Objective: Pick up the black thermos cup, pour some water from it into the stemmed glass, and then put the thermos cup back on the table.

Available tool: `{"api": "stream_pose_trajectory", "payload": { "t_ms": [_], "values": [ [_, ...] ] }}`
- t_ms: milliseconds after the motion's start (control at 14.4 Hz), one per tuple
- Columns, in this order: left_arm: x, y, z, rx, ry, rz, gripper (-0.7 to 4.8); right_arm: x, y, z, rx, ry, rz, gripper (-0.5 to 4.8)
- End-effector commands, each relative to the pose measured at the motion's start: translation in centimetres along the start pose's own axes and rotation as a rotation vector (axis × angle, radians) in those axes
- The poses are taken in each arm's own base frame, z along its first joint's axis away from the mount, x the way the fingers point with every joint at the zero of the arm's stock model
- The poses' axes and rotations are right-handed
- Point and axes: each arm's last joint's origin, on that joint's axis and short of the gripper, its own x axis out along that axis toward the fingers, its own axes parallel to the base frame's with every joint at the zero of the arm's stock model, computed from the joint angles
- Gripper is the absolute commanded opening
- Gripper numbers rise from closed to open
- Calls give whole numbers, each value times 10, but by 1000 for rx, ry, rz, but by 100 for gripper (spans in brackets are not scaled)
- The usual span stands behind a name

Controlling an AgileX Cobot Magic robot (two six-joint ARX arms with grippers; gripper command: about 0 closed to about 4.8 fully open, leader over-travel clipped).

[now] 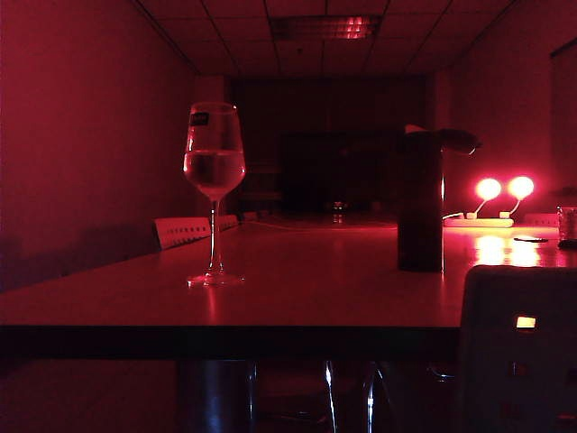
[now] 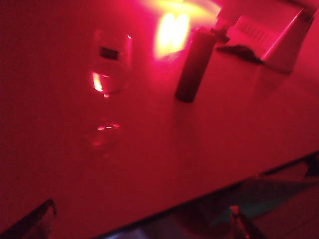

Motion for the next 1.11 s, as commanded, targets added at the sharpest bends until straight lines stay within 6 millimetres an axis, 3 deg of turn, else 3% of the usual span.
{"api": "stream_pose_trajectory", "payload": {
  "t_ms": [69, 208, 278, 347, 417, 486, 556, 903, 972, 1111],
  "values": [
    [36, 11, -27, -95, -64, -17, 479, 21, -7, -16, 82, -89, 1, 479],
    [58, 20, -58, -122, -39, -13, 479, 38, -13, -40, 158, -101, 9, 479],
    [66, 24, -75, -133, 7, -5, 315, 43, -16, -53, 181, -73, 3, 479],
    [71, 27, -88, -142, 46, 2, 162, 48, -19, -66, 190, -35, -5, 308],
    [74, 28, -98, -148, 71, 7, 62, 51, -21, -76, 196, -4, -12, 118],
    [76, 30, -104, -149, 81, 19, -10, 54, -23, -85, 201, 19, -18, 14],
    [79, 32, -108, -143, 69, 37, -6, 55, -25, -93, 204, 38, -40, -6],
    [90, 39, -131, -52, -49, 105, -6, 63, -33, -121, 137, 29, -162, -6],
    [92, 41, -143, -61, -1, 108, -6, 63, -33, -122, 64, 46, -162, -6],
    [92, 41, -142, -59, -14, 106, -6, 63, -34, -120, 40, 10, -200, -6]
  ]
}}
